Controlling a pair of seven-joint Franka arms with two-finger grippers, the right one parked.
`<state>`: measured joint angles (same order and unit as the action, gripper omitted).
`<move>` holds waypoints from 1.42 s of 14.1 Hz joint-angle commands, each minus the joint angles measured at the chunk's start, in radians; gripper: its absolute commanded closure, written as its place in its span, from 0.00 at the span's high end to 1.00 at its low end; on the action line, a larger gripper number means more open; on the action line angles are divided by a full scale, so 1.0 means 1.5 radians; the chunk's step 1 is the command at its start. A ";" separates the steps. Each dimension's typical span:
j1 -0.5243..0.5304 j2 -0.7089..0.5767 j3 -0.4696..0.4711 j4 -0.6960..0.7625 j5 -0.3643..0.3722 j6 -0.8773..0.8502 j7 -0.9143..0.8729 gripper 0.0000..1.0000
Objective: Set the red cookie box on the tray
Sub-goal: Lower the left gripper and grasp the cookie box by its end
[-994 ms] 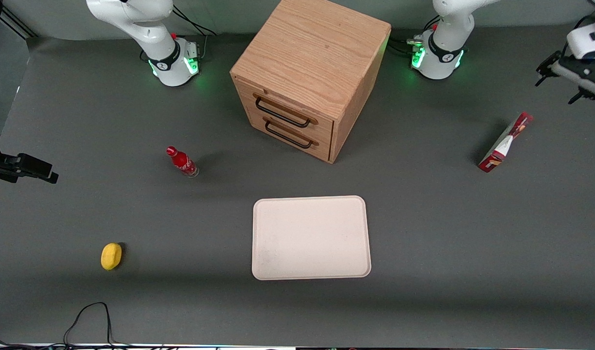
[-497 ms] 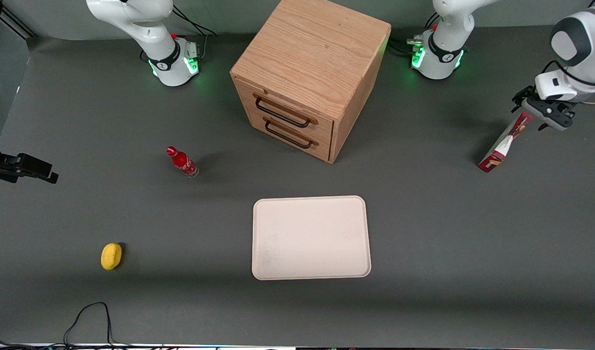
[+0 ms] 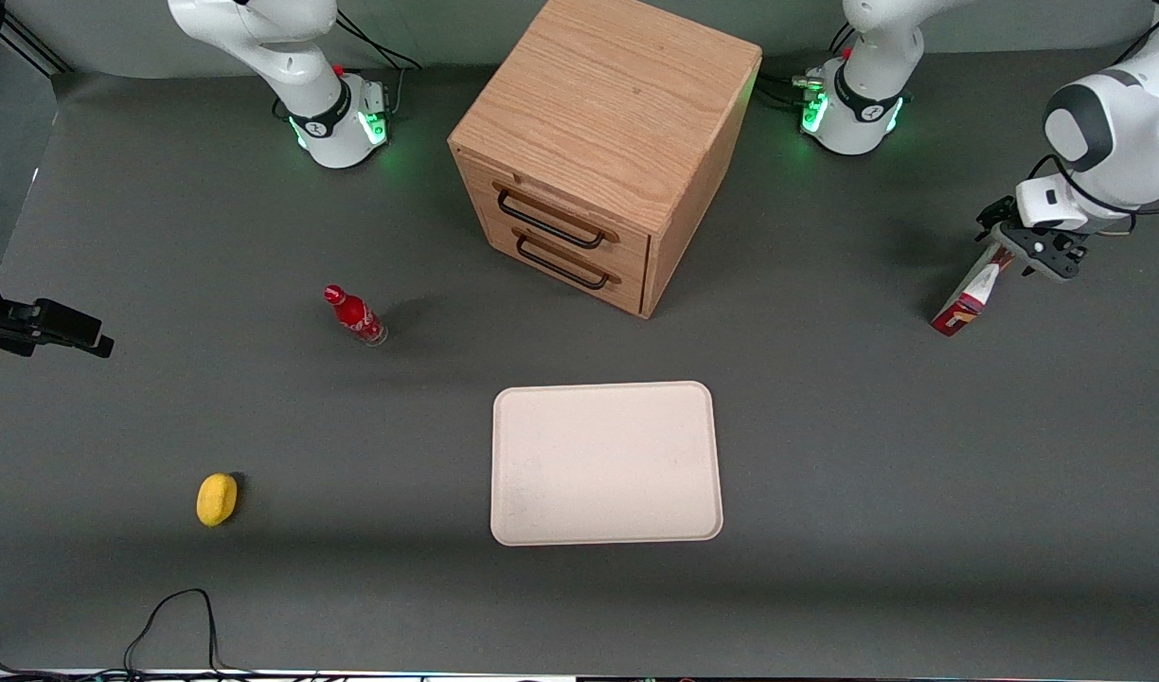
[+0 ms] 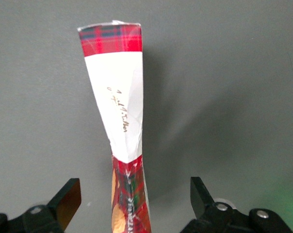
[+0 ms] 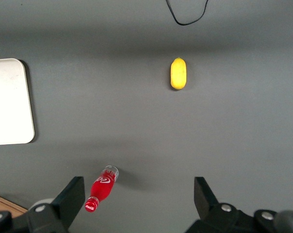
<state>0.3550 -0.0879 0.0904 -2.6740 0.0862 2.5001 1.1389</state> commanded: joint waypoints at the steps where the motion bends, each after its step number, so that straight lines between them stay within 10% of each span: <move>1: 0.001 0.010 0.001 -0.001 0.005 0.010 0.011 1.00; 3: 0.001 0.013 0.001 0.000 0.004 0.009 0.010 0.84; 7: 0.001 0.012 0.001 0.004 -0.001 0.003 0.008 0.00; 14: 0.001 0.002 0.001 0.017 -0.001 -0.012 0.008 0.00; 20: -0.001 -0.055 0.000 0.242 -0.002 -0.316 0.003 0.00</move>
<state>0.3550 -0.1212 0.0906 -2.4502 0.0856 2.2007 1.1394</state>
